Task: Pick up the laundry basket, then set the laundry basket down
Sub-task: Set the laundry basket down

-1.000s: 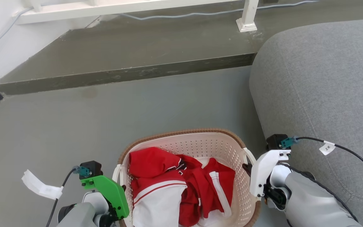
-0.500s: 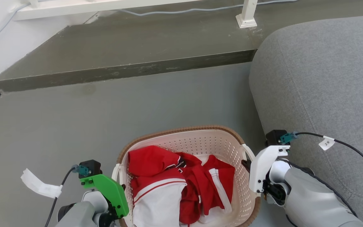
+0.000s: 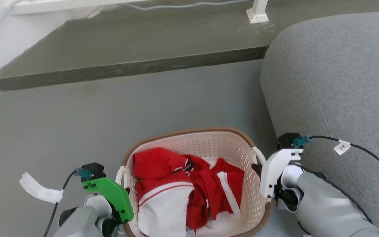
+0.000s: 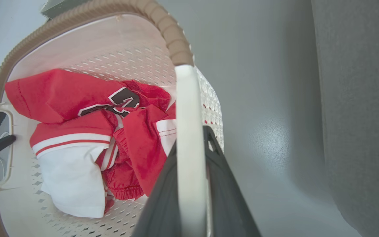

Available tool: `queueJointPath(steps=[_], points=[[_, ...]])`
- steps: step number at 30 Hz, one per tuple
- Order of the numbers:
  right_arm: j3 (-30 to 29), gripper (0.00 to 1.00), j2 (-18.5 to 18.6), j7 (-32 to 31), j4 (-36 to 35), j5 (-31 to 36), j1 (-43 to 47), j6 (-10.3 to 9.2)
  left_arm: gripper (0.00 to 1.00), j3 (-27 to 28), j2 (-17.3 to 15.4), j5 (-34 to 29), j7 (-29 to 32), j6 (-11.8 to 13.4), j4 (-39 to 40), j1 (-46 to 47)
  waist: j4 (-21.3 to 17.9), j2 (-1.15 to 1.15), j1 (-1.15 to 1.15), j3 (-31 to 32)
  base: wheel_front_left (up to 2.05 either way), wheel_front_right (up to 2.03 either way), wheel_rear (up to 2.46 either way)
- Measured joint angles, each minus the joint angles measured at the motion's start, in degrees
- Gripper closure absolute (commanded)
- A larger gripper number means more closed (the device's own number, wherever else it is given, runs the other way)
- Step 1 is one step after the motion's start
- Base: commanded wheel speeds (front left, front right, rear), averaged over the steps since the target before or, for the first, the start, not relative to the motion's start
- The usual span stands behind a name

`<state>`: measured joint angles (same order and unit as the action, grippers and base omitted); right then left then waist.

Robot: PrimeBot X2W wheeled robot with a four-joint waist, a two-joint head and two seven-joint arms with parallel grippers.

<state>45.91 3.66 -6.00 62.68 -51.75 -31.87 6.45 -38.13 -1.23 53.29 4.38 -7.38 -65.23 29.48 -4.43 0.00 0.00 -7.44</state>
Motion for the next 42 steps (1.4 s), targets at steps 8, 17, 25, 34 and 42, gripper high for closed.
queueJointPath(steps=[8,17,25,34,42], points=[[0.3,1.0,-0.1,1.8,0.0,-0.2,-2.4,0.0,1.0,0.0,-0.7,0.0,-1.9,0.0,0.5,2.2,0.0,0.0,0.0,-2.8,0.0,0.0,0.0],[0.3,1.0,-0.1,4.3,-0.3,-0.2,-4.7,0.01,1.0,0.0,-1.6,0.0,-4.3,-0.2,1.1,4.2,-0.1,0.0,0.0,-7.5,0.0,0.0,0.0],[0.3,1.0,-0.1,7.1,-0.7,-0.4,-6.9,0.0,1.0,-0.2,-2.1,-0.1,-6.7,-0.2,1.7,6.8,-0.1,0.0,0.0,-13.2,0.0,0.0,0.0],[0.3,1.0,-0.1,10.9,-0.9,-0.7,-9.2,0.01,1.0,-0.3,-2.4,-0.3,-10.1,-0.2,2.6,9.3,0.2,0.0,0.0,-18.8,0.0,0.0,0.0],[0.3,1.0,0.0,12.8,-0.8,-0.7,-10.7,0.01,1.0,-0.6,-2.6,-0.7,-12.0,-0.2,2.7,10.9,0.8,0.0,0.01,-23.6,0.0,0.0,0.0]])
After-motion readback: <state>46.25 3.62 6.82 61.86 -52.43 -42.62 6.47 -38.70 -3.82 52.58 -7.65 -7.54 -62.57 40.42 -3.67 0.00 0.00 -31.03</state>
